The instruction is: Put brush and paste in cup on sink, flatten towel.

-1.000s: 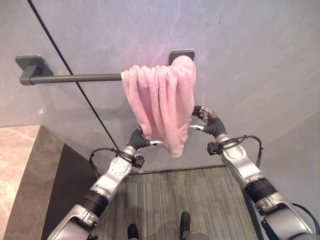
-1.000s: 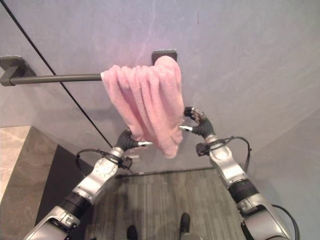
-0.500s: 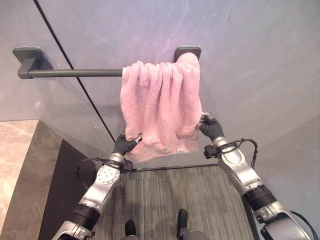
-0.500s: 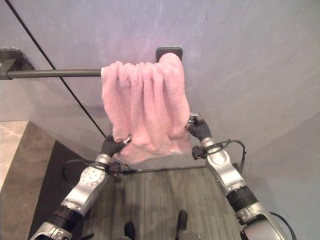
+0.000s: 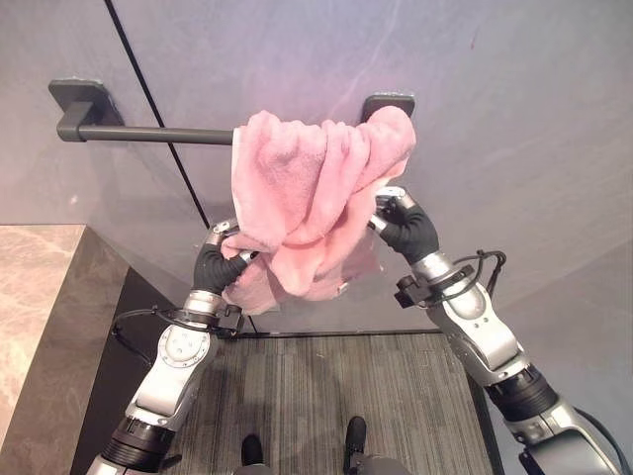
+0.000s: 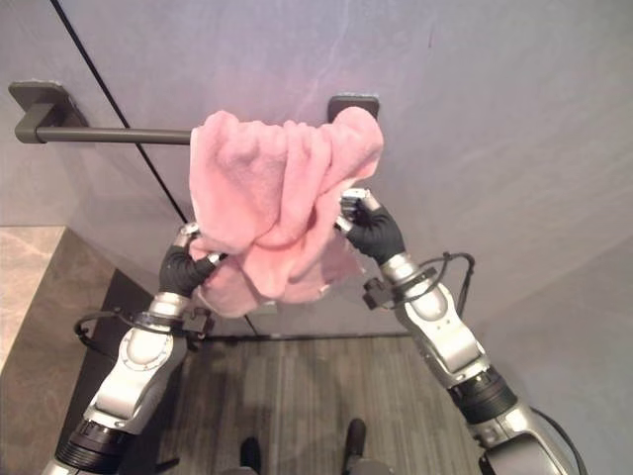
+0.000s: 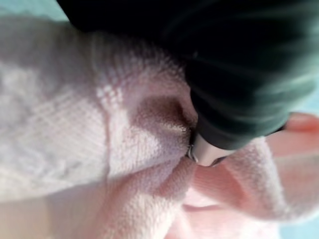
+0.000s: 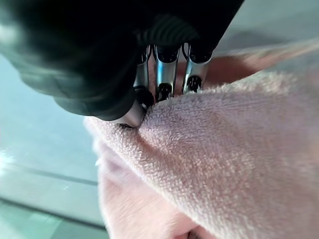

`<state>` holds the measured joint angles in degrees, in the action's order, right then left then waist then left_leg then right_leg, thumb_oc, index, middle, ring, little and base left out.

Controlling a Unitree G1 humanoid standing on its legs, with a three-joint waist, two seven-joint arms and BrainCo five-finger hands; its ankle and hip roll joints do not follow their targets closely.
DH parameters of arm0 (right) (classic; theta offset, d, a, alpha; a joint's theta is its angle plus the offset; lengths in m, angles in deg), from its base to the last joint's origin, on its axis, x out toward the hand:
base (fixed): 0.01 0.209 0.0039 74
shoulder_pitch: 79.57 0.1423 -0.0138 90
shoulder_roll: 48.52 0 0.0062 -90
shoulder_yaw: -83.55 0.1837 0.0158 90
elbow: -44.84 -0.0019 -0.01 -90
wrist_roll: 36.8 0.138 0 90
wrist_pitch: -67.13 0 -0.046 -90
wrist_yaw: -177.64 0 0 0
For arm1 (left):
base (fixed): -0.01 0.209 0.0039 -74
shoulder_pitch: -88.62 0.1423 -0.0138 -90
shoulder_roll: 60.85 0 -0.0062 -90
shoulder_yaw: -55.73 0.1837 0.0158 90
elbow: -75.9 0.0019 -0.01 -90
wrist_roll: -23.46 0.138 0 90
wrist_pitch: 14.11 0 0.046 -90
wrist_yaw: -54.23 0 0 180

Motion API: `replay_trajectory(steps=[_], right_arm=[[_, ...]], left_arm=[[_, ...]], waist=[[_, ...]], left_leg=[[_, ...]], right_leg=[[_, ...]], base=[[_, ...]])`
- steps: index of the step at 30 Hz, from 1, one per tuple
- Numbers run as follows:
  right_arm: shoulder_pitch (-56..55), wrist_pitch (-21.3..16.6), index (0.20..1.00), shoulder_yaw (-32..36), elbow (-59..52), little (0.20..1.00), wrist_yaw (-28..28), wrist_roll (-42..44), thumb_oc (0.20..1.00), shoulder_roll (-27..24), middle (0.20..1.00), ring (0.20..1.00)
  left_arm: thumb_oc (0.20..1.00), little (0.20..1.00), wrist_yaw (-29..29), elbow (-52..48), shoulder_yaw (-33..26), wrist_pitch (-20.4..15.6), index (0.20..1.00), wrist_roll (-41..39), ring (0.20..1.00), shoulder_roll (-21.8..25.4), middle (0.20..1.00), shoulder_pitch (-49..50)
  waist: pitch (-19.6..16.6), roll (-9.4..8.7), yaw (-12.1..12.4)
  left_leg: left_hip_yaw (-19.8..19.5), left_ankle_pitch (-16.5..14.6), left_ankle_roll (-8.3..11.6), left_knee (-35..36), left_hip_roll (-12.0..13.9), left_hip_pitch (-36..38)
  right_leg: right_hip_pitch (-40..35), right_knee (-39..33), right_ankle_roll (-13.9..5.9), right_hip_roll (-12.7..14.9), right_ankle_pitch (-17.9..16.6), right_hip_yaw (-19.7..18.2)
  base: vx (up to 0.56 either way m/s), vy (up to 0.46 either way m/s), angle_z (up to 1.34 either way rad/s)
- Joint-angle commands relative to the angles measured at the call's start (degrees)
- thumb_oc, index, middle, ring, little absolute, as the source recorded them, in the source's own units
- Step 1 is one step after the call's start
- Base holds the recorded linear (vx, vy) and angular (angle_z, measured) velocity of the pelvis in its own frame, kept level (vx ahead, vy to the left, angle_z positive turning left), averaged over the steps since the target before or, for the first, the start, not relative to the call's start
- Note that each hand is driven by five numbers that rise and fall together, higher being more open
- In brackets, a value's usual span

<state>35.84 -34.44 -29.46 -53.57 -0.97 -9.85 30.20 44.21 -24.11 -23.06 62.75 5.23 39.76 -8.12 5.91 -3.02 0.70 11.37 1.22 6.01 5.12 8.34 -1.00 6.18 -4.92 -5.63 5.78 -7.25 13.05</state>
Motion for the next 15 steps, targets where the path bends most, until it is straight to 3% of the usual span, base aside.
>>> replay_trajectory(steps=[1,5,7,8,11,15], right_arm=[[6.38,-5.94,0.2,-0.19,-3.79,0.2,-0.52,3.11,0.2,5.64,0.2,0.2],[6.37,-6.39,0.2,-1.22,-1.46,0.2,-1.77,1.88,0.2,8.59,0.2,0.2],[5.39,-5.34,0.2,-3.6,3.55,0.2,-2.5,0.99,0.2,10.4,0.2,0.2],[3.76,-3.23,0.2,-5.11,8.66,0.2,-5.23,-2.61,0.2,10.99,0.2,0.2],[3.26,-1.82,0.2,-6.11,10.74,0.2,-6.35,-4.19,0.2,11.08,0.2,0.2],[4.17,-2.34,0.2,-5.58,5.0,0.2,-5.84,-4.28,0.2,10.07,0.2,0.2]], left_arm=[[0.2,0.2,-2.1,-4.08,-2.26,-6.07,0.2,-1.13,0.2,1.74,0.2,-2.72],[0.2,0.2,-3.36,-2.13,-2.2,-6.59,0.2,-0.53,0.2,0.55,0.2,-1.81],[0.2,0.2,-4.54,4.18,-0.58,-5.96,0.2,-1.48,0.2,-1.63,0.2,-0.9],[0.2,0.2,-5.39,12.06,1.2,-3.97,0.2,-2.73,0.2,-3.61,0.2,0.19],[0.2,0.2,-6.4,15.14,3.0,-1.47,0.2,1.89,0.2,-2.84,0.2,-0.86],[0.2,0.2,-6.82,10.91,1.63,-2.37,0.2,0.25,0.2,-2.79,0.2,-1.12]], waist=[[-1.04,-3.76,1.52],[-0.99,-3.67,1.87],[-0.86,-3.45,2.16],[-0.73,-3.11,2.32],[-1.0,-2.69,2.41],[-1.68,-2.5,2.38]], left_leg=[[0.16,1.7,-0.34,-0.12,-0.91,0.52],[-0.01,1.84,-0.26,-0.12,-0.97,0.23],[-0.13,2.01,-0.26,-0.12,-1.07,0.13],[-0.24,1.93,-0.35,-0.12,-1.06,0.47],[-0.43,2.08,-0.56,-0.12,-1.27,0.41],[-0.63,1.98,-0.6,-0.12,-1.44,0.77]], right_leg=[[-3.01,-0.08,-4.46,3.75,-0.58,-2.05],[-2.92,-0.08,-4.46,3.91,-0.56,-1.85],[-2.94,-0.08,-4.4,4.01,-0.67,-1.63],[-3.37,-0.08,-4.34,4.13,-0.7,-1.55],[-3.57,-0.08,-4.27,4.27,-0.86,-1.38],[-3.97,-0.08,-4.37,4.56,-0.87,-1.19]], base=[[0.0,0.0,0.0],[0.0,0.0,0.0],[-0.02,0.008,0.01],[-0.03,0.02,0.04],[0.0,0.017,0.06],[0.01,0.012,0.04]])
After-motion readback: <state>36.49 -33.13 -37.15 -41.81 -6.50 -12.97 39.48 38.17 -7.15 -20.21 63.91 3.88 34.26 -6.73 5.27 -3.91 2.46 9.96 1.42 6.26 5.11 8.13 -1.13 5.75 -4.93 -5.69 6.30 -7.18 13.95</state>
